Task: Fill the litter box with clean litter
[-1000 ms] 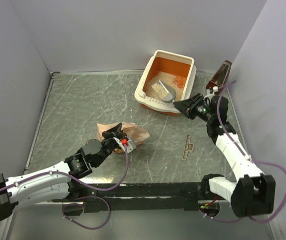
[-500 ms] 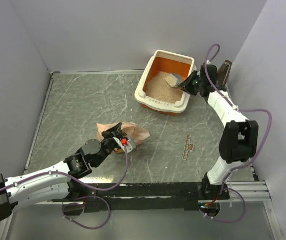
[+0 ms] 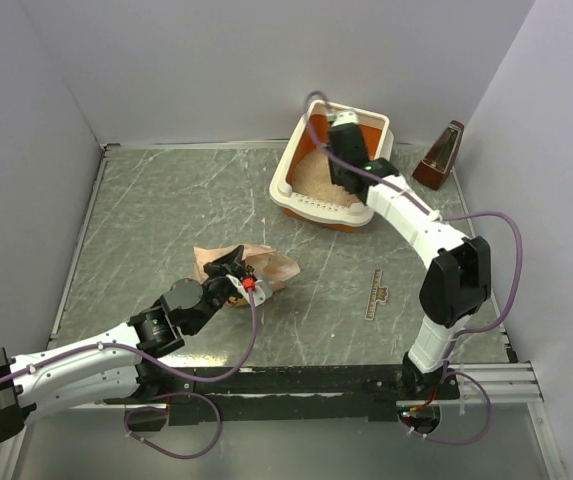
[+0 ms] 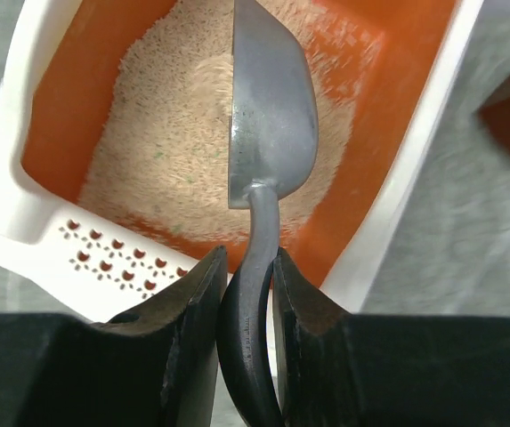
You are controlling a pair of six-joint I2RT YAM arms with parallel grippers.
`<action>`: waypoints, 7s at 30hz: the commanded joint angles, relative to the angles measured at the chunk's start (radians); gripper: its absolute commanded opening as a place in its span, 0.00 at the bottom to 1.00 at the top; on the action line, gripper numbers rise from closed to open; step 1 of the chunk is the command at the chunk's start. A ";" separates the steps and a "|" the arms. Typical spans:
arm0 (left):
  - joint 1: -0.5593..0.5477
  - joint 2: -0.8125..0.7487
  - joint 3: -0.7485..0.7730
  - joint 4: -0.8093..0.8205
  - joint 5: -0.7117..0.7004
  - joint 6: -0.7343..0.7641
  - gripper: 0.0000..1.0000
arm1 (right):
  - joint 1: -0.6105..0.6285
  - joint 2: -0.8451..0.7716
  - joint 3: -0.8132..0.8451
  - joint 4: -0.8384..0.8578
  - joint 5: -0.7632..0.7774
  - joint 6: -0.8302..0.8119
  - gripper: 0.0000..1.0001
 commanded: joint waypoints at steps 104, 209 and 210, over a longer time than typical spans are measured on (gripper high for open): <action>-0.017 -0.037 0.028 0.060 0.025 0.004 0.01 | 0.472 -0.066 0.050 -0.635 -0.340 0.118 0.00; -0.046 0.078 -0.001 0.237 -0.187 0.087 0.01 | -0.090 -1.253 -1.107 0.094 -1.144 0.802 0.00; -0.046 0.083 0.000 0.241 -0.196 0.088 0.01 | -0.090 -1.259 -1.105 0.089 -1.138 0.808 0.00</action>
